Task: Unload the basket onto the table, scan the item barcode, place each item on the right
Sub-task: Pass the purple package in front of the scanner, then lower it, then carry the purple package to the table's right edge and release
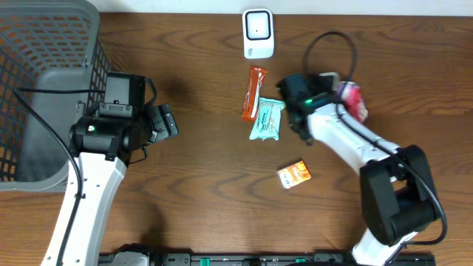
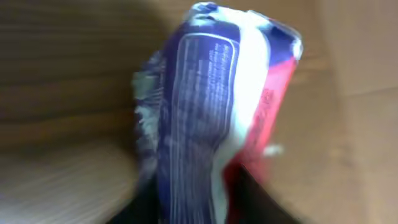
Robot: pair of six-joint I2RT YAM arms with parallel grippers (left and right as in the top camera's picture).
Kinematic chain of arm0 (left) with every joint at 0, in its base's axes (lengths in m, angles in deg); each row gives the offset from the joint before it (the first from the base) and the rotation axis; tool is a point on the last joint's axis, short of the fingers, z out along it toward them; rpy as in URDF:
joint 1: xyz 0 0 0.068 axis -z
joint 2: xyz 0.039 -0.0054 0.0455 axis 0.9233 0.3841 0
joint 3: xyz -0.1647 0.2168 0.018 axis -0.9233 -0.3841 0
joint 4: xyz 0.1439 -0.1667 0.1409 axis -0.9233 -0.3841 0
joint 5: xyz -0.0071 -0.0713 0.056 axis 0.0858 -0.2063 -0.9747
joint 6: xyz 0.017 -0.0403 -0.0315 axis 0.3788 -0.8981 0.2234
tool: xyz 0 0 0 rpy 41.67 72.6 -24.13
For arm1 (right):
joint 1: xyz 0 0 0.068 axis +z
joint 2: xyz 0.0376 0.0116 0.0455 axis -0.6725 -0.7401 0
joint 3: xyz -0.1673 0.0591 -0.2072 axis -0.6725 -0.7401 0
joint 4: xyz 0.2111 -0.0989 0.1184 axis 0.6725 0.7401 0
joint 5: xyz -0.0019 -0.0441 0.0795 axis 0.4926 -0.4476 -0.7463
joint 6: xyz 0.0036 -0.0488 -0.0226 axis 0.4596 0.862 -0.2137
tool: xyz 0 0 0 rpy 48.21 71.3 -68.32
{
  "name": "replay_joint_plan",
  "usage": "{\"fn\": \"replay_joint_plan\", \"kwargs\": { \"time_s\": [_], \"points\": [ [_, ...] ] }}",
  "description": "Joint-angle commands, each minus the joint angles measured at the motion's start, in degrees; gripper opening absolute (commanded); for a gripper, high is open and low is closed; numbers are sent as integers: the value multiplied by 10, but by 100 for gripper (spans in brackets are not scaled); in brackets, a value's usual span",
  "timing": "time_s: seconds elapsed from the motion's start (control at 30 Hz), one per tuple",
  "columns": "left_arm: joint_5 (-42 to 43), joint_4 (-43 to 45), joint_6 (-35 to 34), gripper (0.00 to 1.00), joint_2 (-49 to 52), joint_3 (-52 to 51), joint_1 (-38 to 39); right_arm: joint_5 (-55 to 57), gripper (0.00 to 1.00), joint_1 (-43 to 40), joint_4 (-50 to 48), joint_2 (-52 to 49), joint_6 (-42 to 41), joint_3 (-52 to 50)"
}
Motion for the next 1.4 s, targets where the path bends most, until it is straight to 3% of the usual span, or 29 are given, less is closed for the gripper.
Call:
{"fn": "replay_joint_plan", "kwargs": {
  "time_s": [0.0, 0.3, 0.37, 0.6, 0.9, 1.03, 1.2, 1.37],
  "points": [
    [-7, 0, -1, 89, -3, -3, -3, -75, 59, 56, -16, -1, 7, 18],
    [-7, 0, -1, 89, -3, -3, -3, -132, 97, 83, 20, 0, 8, 151],
    [-7, 0, -1, 89, -3, -3, -3, -162, 99, 69, 44, 0, 11, 195],
    [-7, 0, -1, 89, -3, -3, -3, -320, 99, -39, 121, 0, 57, 268],
    [-7, 0, -1, 89, -3, -3, -3, -626, 99, -250, 162, -1, 144, 213],
    [-7, 0, -1, 89, -3, -3, -3, -727, 98, -316, 108, -1, 164, 130],
    [-7, 0, -1, 89, -3, -3, -3, -832, 95, -329, -21, -1, 160, 30],
    [-7, 0, -1, 89, -3, -3, -3, -830, 80, -324, -127, -1, 120, -59]
  ]
}}
